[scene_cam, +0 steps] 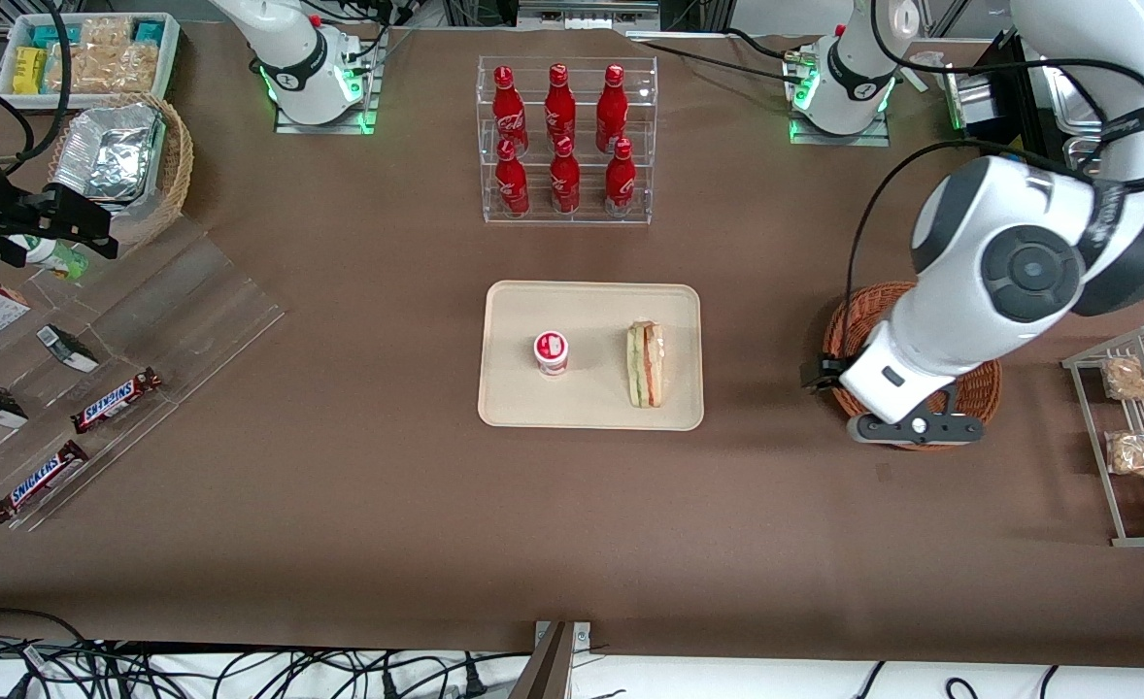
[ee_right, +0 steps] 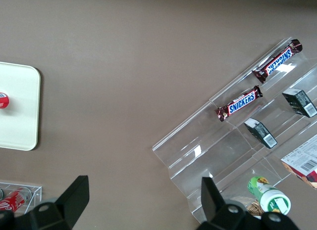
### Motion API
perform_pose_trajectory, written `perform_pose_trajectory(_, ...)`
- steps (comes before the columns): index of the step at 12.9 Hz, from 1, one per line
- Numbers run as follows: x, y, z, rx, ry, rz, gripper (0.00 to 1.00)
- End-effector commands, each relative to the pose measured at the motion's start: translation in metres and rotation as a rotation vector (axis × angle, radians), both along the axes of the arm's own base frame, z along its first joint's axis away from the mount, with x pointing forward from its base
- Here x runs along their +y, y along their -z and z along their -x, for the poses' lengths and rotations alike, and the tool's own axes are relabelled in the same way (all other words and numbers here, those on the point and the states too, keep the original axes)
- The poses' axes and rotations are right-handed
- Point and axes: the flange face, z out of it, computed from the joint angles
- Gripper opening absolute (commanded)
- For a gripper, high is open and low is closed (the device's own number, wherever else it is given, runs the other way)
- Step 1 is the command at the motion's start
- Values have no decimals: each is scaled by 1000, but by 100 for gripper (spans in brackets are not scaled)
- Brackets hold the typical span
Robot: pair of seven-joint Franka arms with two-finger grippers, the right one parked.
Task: Place sandwich from basket to tray
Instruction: 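Open the left gripper and raise it away from the sandwich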
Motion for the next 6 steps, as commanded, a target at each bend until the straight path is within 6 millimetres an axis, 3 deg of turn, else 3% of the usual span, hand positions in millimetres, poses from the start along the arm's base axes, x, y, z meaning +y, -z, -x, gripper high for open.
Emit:
perform_pose_trajectory(1,40,-15,-5,44,75,31,100)
perform_pose_trajectory(4,85,-16,-12,65,117,18,100)
perform_pose_trajectory(6,93,-15,-13,71,142,32,100)
